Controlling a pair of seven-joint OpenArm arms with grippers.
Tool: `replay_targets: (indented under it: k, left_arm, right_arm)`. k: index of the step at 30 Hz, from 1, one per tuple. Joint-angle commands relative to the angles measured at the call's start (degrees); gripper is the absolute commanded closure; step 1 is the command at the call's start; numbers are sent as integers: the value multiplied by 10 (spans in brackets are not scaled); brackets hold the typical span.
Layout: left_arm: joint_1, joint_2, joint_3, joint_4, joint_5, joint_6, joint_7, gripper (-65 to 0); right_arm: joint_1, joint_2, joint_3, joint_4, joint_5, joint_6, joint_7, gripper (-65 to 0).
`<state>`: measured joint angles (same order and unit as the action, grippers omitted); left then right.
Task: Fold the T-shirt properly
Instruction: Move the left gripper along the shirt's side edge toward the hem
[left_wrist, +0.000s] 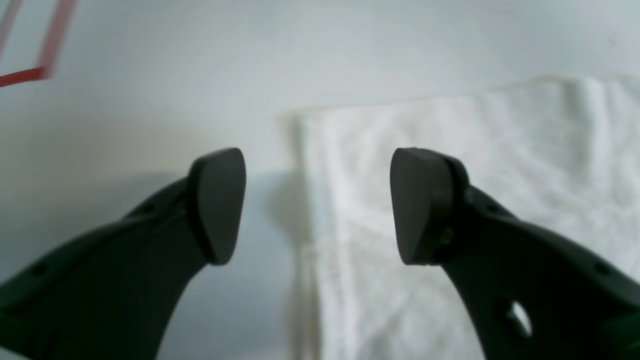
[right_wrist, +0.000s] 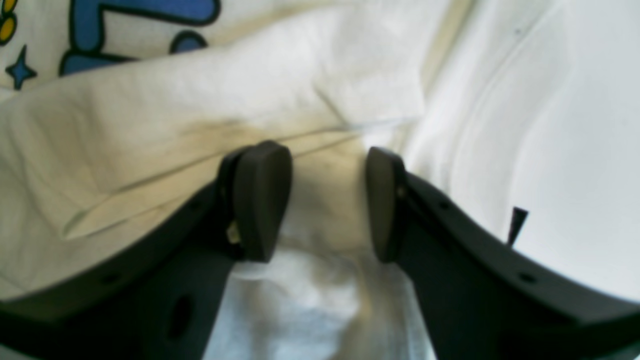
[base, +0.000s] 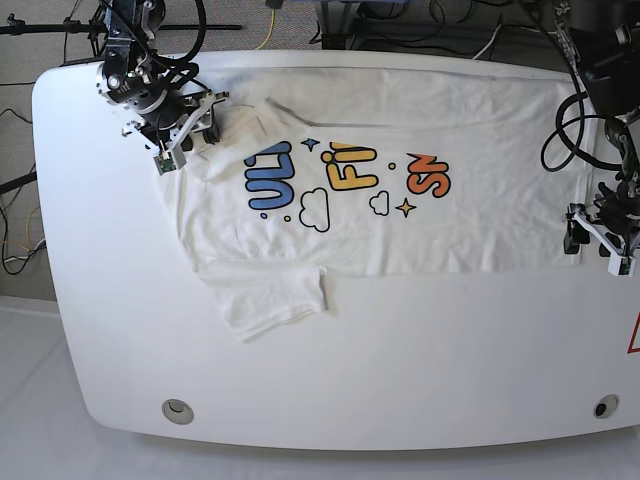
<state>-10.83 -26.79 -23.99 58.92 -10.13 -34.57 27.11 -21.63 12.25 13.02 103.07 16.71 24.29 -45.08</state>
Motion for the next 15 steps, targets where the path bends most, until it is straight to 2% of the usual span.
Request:
replay_targets:
  k: [1,9,15]
  left_arm:
    - [-18,4,0,-10,0,1,-29,-433]
    - [-24,22,-4,-17,0,3,-26,-433]
    - [-35,34,0,3,-12,2,0,-430]
  right_arm:
    - [5,9,2,3,-1,-1,6,-284]
    - [5,8,0,1,-2,-2,8,-286]
    - [4,7,1,3,0,0,7,-278]
